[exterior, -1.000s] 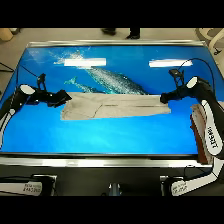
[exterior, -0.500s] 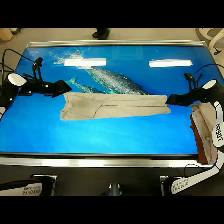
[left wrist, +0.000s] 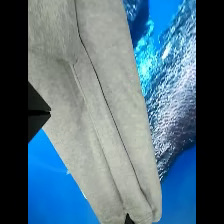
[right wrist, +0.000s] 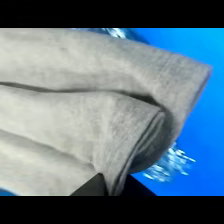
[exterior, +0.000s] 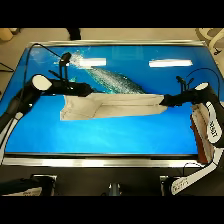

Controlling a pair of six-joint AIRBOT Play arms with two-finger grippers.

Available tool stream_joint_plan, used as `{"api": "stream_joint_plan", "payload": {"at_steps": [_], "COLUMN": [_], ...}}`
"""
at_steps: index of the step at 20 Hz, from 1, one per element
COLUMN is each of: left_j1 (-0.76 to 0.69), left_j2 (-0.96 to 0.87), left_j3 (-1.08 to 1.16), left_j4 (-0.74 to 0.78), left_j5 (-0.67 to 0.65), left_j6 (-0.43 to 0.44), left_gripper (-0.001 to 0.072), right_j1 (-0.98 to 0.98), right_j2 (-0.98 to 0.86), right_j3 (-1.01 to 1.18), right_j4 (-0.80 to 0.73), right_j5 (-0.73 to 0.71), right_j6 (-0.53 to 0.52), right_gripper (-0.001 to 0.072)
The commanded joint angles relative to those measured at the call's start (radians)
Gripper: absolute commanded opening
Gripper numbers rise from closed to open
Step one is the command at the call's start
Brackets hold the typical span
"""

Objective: Fold the shirts.

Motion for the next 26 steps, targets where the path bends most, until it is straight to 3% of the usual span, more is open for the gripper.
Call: {"api": "stream_joint_plan", "payload": {"at_steps": [1,4,5,8,13,16,20,22,26], "left_j1": [-0.110,-0.153,-0.155,-0.173,-0.236,-0.280,-0.301,-0.262,-0.085], "left_j2": [-0.061,-0.179,-0.229,-0.378,-0.566,-0.612,-0.610,-0.562,-0.392], "left_j3": [0.001,0.004,0.018,0.115,0.280,0.285,0.286,0.285,0.274], "left_j4": [0.000,-0.040,-0.100,-0.236,-0.253,-0.341,-0.544,-0.454,-0.110], "left_j5": [0.148,0.259,0.270,0.199,0.026,0.060,0.149,0.105,-0.085], "left_j6": [-0.062,-0.308,-0.326,-0.323,-0.335,-0.352,-0.209,-0.179,-0.195], "left_gripper": [0.0033,0.0032,0.0031,0.0031,0.0031,0.0031,0.0030,0.0029,0.0029], "right_j1": [0.007,0.007,0.008,0.045,0.152,0.196,0.292,0.324,0.402], "right_j2": [0.081,0.218,0.261,0.364,0.545,0.644,0.653,0.631,0.545], "right_j3": [0.003,0.003,0.003,0.002,0.002,0.002,0.000,0.000,0.000], "right_j4": [0.095,0.095,0.096,0.093,0.114,0.150,0.095,0.045,0.111], "right_j5": [0.005,0.056,0.084,0.174,0.190,0.195,0.188,0.130,0.015], "right_j6": [-0.060,-0.063,-0.062,-0.059,-0.039,0.017,0.027,0.047,0.045], "right_gripper": [0.0020,0.0020,0.0020,0.0020,0.0020,0.0021,0.0022,0.0022,0.0022]}}
